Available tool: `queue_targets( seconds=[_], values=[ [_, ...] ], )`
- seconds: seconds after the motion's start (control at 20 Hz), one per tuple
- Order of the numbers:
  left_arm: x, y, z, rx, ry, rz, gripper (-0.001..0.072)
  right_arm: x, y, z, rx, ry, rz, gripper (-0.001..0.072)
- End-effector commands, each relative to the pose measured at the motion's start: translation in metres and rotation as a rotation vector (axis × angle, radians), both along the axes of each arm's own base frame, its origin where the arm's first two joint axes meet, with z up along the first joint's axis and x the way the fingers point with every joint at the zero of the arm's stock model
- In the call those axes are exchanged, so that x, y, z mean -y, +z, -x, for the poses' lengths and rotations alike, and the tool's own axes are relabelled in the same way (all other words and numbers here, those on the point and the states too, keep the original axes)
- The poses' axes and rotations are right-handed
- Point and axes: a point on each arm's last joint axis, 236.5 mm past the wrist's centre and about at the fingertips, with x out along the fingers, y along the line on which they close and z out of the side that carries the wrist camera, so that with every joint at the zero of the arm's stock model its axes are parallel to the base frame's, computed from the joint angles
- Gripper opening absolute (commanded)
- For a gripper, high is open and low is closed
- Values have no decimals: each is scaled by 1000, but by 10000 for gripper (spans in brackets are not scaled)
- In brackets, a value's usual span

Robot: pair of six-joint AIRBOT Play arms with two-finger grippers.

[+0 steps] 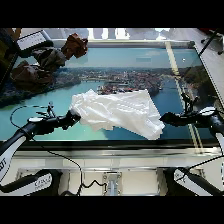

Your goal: Fold the shirts.

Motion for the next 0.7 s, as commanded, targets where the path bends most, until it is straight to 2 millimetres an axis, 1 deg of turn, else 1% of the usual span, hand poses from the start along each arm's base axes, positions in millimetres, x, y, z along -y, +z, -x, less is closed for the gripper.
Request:
queue_targets(
  seconds=[0.0, 0.1, 0.15, 0.2, 0.25, 0.4, 0.5, 0.55, 0.65],
  values=[
    [0, 1, -1, 5, -1, 2, 20, 2, -2, 2, -8, 7, 12, 422],
    [4, 3, 2, -3, -14, 21, 23, 5, -7, 14, -45, 43, 36, 447],
    [7, 4, 5, -14, -26, 32, 140, 7, -9, 19, -64, 56, 50, 447],
    [10, 4, 9, -29, -37, 41, 530, 9, -11, 23, -78, 65, 63, 447],
    [12, 4, 13, -43, -49, 53, 710, 11, -12, 24, -84, 71, 72, 447],
    [32, 15, 38, -74, -166, 127, 706, 11, -12, 24, -84, 70, 73, 447],
    [42, 22, 50, -88, -223, 168, 705, 11, -12, 25, -89, 70, 70, 447],
    [43, 23, 54, -94, -239, 175, 700, 10, -12, 27, -94, 73, 66, 446],
    [41, 25, 54, -92, -236, 176, 700, 8, -12, 29, -105, 77, 59, 446]
  ],
)
